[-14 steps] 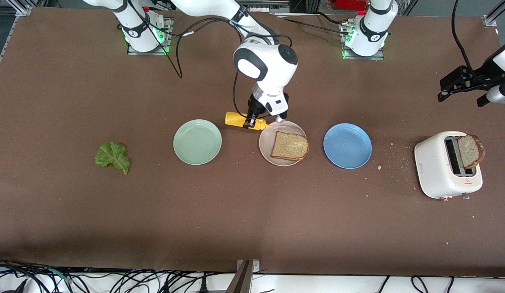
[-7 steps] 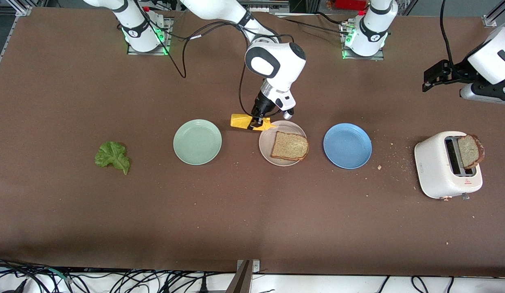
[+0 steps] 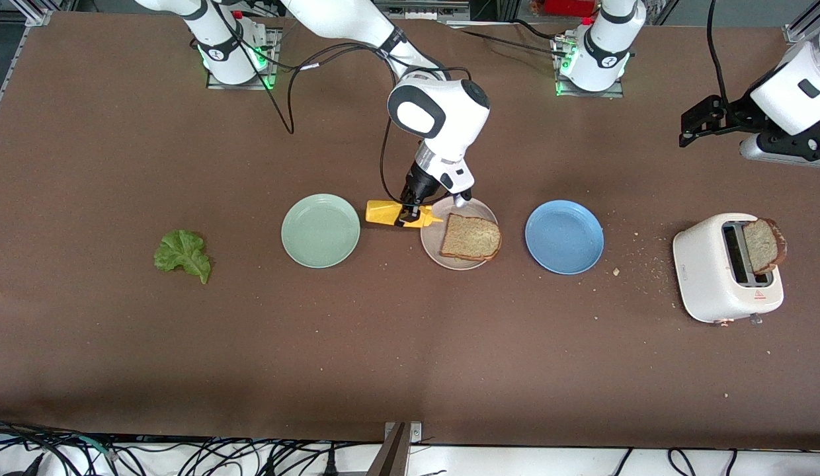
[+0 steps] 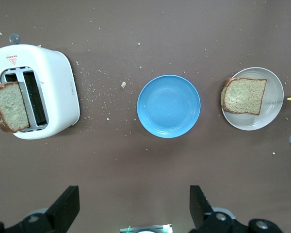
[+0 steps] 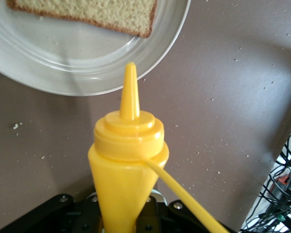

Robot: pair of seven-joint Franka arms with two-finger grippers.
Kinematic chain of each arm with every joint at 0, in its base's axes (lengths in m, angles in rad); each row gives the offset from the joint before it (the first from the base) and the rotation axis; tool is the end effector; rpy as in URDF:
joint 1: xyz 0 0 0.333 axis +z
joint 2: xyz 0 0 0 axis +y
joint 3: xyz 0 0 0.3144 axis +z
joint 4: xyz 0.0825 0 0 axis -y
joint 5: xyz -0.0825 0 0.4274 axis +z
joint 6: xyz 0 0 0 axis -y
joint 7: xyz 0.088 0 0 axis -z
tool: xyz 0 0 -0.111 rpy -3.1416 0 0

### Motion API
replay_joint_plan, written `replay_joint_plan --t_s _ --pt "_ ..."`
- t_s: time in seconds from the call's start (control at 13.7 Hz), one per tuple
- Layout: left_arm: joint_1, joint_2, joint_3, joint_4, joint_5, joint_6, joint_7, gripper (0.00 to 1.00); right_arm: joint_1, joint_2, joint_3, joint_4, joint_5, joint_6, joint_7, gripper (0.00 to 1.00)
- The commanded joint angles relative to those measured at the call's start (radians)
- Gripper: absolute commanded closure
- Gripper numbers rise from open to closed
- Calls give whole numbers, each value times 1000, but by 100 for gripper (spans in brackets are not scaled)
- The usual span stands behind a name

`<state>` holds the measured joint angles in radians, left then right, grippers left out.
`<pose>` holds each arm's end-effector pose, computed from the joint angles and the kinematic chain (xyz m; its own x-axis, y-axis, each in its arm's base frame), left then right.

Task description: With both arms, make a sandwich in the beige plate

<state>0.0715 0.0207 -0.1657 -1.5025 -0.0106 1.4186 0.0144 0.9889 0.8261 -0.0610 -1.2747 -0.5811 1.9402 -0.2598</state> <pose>0.5852 -0.0556 0.6290 0.9885 -0.1098 -0.1039 -0.1088 -0.9939 0.0155 0.4868 0.6017 0.2296 0.1808 0.9219 -0.3427 0.8991 -0.0137 0.4375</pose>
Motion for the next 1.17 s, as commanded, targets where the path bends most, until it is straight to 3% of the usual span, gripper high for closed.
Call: replay_joint_plan --t_s 0.0,0.29,0.51,0.73,1.1 --pt "1 4 -5 2 -14 -1 -14 0 -36 13 3 80 110 32 -62 100" --pt "1 4 -3 4 -14 0 -4 0 -137 -112 12 -9 298 59 -64 100" --pt "13 4 1 4 -22 0 -2 0 -211 -232 13 -119 517 56 -85 100" --pt "5 4 0 4 -22 0 -4 0 -366 -313 62 -236 682 59 -252 100" --pt "1 16 -2 4 -25 0 -4 0 -603 -452 62 -429 1111 8 -704 100"
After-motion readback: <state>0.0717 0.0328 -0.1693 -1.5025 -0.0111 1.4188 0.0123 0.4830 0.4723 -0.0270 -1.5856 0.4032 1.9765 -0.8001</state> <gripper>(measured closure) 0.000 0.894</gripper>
